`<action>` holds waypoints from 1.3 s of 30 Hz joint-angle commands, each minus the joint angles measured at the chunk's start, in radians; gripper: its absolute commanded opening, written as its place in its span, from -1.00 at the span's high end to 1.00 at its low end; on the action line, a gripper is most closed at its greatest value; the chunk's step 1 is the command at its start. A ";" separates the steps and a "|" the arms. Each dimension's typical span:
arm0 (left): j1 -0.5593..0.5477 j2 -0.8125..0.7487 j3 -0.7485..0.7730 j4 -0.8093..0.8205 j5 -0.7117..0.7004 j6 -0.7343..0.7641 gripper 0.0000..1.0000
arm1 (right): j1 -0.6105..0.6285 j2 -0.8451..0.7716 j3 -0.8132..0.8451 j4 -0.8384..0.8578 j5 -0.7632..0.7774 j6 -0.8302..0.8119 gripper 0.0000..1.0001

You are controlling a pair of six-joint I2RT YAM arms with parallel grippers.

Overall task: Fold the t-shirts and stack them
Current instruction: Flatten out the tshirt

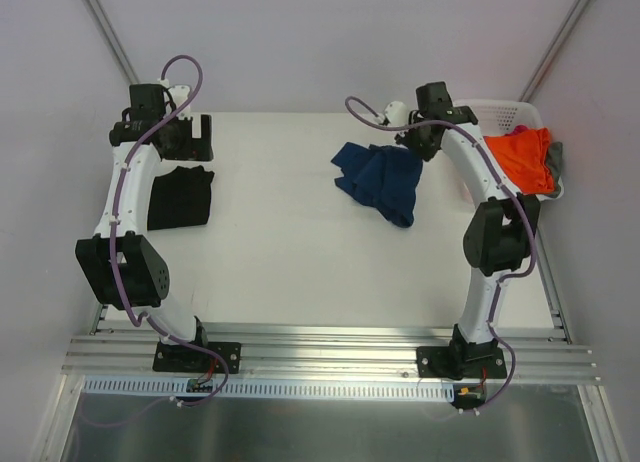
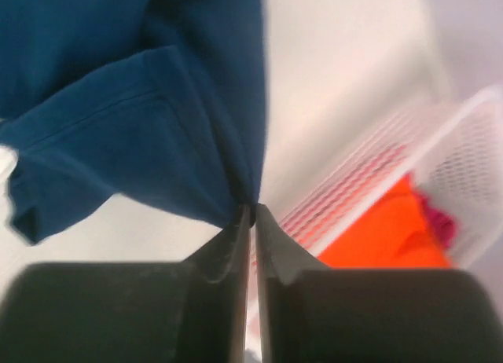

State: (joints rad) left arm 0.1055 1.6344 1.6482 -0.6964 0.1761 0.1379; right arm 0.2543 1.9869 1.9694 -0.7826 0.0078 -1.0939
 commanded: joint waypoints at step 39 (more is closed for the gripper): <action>-0.004 -0.113 -0.084 0.000 -0.009 -0.032 -0.98 | 0.307 0.418 0.230 0.246 0.135 -0.115 0.06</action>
State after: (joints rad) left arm 0.1051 1.5482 1.5753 -0.6956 0.1730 0.1154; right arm 0.5549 2.4348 2.1487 -0.5507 0.0967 -1.1805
